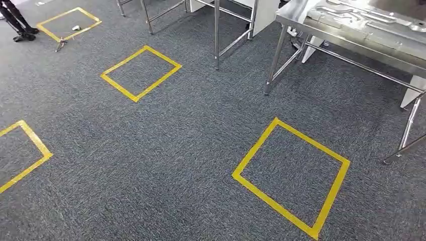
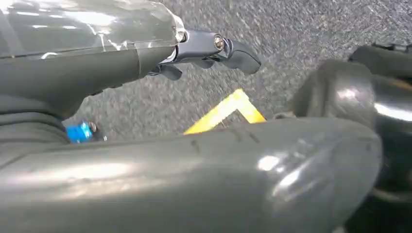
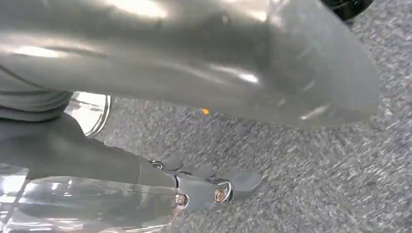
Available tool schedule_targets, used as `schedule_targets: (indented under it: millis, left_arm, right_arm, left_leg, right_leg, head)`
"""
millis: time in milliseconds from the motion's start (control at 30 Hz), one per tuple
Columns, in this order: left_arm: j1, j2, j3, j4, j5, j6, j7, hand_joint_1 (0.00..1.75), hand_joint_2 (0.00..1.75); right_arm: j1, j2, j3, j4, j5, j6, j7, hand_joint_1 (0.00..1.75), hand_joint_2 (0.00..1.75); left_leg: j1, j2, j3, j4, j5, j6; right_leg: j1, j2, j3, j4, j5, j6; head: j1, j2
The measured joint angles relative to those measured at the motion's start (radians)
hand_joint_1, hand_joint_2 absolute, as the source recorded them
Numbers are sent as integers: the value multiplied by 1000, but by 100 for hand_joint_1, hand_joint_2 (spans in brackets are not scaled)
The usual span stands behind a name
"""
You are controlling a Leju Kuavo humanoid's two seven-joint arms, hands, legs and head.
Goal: Take the parts from the cabinet and place them on the table.
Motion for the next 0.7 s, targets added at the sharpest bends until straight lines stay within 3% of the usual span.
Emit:
schedule_targets:
  millis: [33, 67, 133, 167, 200, 233, 267, 300, 333, 367, 467, 500, 533, 567, 633, 667, 700]
  left_arm:
    - [-1, 0, 0, 0, -2, 2, -3, 0, 0]
    - [-5, 0, 0, 0, -13, 4, -2, 0, 0]
    - [-10, 0, 1, 0, -11, 6, -1, 0, 0]
    - [-8, 0, 1, 0, -11, 8, -3, 0, 0]
    - [-5, 3, 1, 0, -11, 8, -5, 0, 0]
    - [-4, 9, 0, 0, -13, 8, -8, 0, 0]
    - [-4, 13, 0, 0, -11, 8, -9, 0, 0]
    - [-5, 18, 0, 0, -11, 8, -11, 0, 0]
    - [-9, 22, 0, 0, -11, 8, -15, 0, 0]
    - [-13, 28, 0, 0, -11, 8, -16, 0, 0]
    - [-3, 42, 0, 2, -8, 8, -19, 0, 0]
    - [-2, 43, 0, 2, -11, 8, -19, 0, 0]
    - [-3, 44, 0, 2, -10, 9, -20, 0, 0]
    - [-7, 46, 0, 3, -11, 9, -19, 0, 0]
    - [-14, 48, -2, 3, -11, 10, -18, 0, 0]
    - [-13, 49, -3, 3, -10, 10, -17, 0, 0]
    - [-11, 49, -4, 3, -8, 10, -16, 0, 0]
  right_arm:
    - [3, 0, 0, 0, 0, 0, 0, 0, 0]
    - [4, 0, 0, 0, 0, 0, 0, 0, 0]
    - [6, 1, 0, 0, 0, 2, 1, 0, 0]
    - [6, 2, 0, 0, -1, 2, 1, 0, 0]
    - [5, 6, 0, 0, -4, -1, 1, 0, 0]
    - [4, 13, -1, 0, -6, -2, 1, 0, 0]
    - [3, 18, -1, 0, -6, -3, 1, 0, 0]
    - [3, 23, -1, 1, -6, -3, 1, 0, 0]
    - [4, 27, -1, 1, -6, -3, 2, 0, 0]
    - [5, 31, -1, 2, -7, -3, 3, 0, 0]
    - [-4, 41, -1, 2, -15, -2, 4, 0, 0]
    - [-4, 42, -2, 2, -17, -3, 6, 0, 0]
    - [-3, 43, -2, 2, -18, -3, 8, 0, 0]
    - [-1, 45, -2, 2, -19, -3, 8, 0, 0]
    - [4, 46, -3, 5, -24, -3, 9, 0, 0]
    - [5, 48, -3, 5, -24, -3, 10, 0, 0]
    - [6, 49, -4, 5, -26, -3, 11, 0, 0]
  left_leg:
    - [-4, 52, -19, 39, -31, -3]
    - [-3, 80, -51, 108, -71, -5]
    - [-2, 99, -120, 262, -137, -12]
    - [-1, 101, -133, 300, -144, -15]
    - [-1, 104, -123, 288, -129, -16]
    - [-1, 109, -91, 231, -96, -16]
    - [-1, 120, -41, 141, -55, -14]
    - [-3, 153, 11, 52, -23, -10]
    - [-8, 206, 41, -4, -26, -5]
    - [-14, 191, 41, -10, -21, 8]
    - [-17, 160, 27, -13, -15, 20]
    - [-7, 152, 36, -24, -7, 29]
    - [-8, 143, 35, -25, -5, 33]
    - [-8, 134, 32, -25, -2, 39]
    - [-9, 108, 26, -24, 0, 42]
    - [-10, 94, 25, -22, 1, 41]
    - [-10, 81, 25, -21, 1, 41]
  right_leg:
    - [1, -10, 0, -3, 1, -7]
    - [4, -26, 0, -3, 1, -11]
    - [10, -57, -1, -3, -1, -14]
    - [11, -72, -2, -2, -2, -15]
    - [12, -85, -1, -1, -3, -15]
    - [12, -98, -1, -1, -4, -14]
    - [13, -110, 1, 0, -5, -12]
    - [14, -121, 6, 1, -8, -9]
    - [19, -131, 8, 2, -11, -5]
    - [24, -139, 6, 6, -15, 1]
    - [24, -169, 10, 4, -14, 12]
    - [19, -146, 8, 10, -24, 21]
    - [16, -91, -1, 36, -48, 25]
    - [14, -58, -27, 96, -88, 25]
    - [12, -38, -107, 268, -166, 27]
    - [12, -36, -134, 321, -177, 27]
    - [12, -36, -136, 322, -160, 27]
  head:
    - [0, 0]
    - [0, 0]
    - [0, 0]
    - [0, 0]
    - [0, 0]
    - [0, 0]
    - [0, 0]
    - [0, 0]
    - [0, 0]
    - [0, 0]
    - [0, 0]
    - [0, 0]
    - [0, 0]
    - [0, 0]
    - [0, 0]
    - [0, 0]
    - [0, 0]
